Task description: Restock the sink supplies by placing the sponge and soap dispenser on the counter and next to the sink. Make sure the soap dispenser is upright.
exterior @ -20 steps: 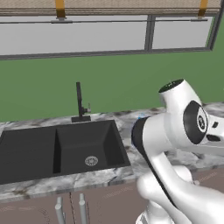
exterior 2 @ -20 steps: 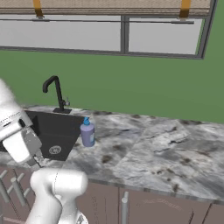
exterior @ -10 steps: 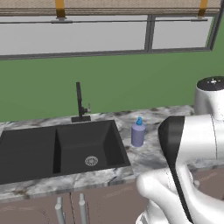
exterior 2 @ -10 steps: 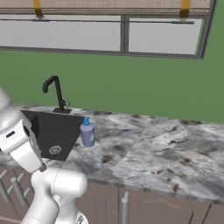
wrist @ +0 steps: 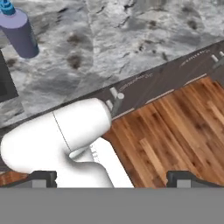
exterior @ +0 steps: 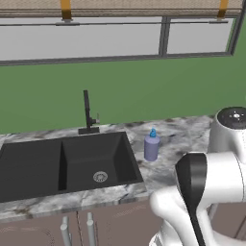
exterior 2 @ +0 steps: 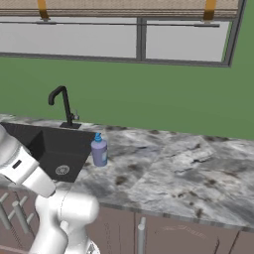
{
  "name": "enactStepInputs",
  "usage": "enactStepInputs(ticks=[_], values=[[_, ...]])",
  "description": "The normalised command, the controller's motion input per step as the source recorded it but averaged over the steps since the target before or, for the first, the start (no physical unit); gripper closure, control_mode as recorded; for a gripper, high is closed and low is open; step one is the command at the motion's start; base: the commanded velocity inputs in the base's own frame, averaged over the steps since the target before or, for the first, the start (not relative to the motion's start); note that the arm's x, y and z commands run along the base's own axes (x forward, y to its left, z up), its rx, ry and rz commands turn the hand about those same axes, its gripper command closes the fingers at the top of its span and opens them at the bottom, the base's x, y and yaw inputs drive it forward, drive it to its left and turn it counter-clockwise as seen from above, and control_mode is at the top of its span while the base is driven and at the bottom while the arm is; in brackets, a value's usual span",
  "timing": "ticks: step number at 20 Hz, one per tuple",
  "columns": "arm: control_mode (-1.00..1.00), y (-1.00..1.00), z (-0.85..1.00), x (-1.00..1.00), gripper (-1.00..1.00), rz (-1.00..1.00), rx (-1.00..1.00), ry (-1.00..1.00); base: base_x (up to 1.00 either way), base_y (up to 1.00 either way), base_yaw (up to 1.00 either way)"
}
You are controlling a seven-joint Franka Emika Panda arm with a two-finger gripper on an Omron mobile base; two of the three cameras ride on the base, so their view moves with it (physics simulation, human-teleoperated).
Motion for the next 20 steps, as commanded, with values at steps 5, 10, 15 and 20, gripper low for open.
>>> enactStepInputs(ticks=[5, 10, 15, 20], values=[[1.00, 0.08, -0.05, 0.01, -1.00, 0.06, -0.02, 0.01, 0.00, 0.13, 0.02], [1.00, 0.00, 0.00, 0.00, -1.00, 0.00, 0.00, 0.00, -0.43, 0.10, -0.36], [1.00, 0.00, 0.00, 0.00, -1.00, 0.00, 0.00, 0.00, -0.65, 0.01, -0.65], [1.00, 0.00, 0.00, 0.00, -1.00, 0.00, 0.00, 0.00, -0.59, -0.07, -0.75]])
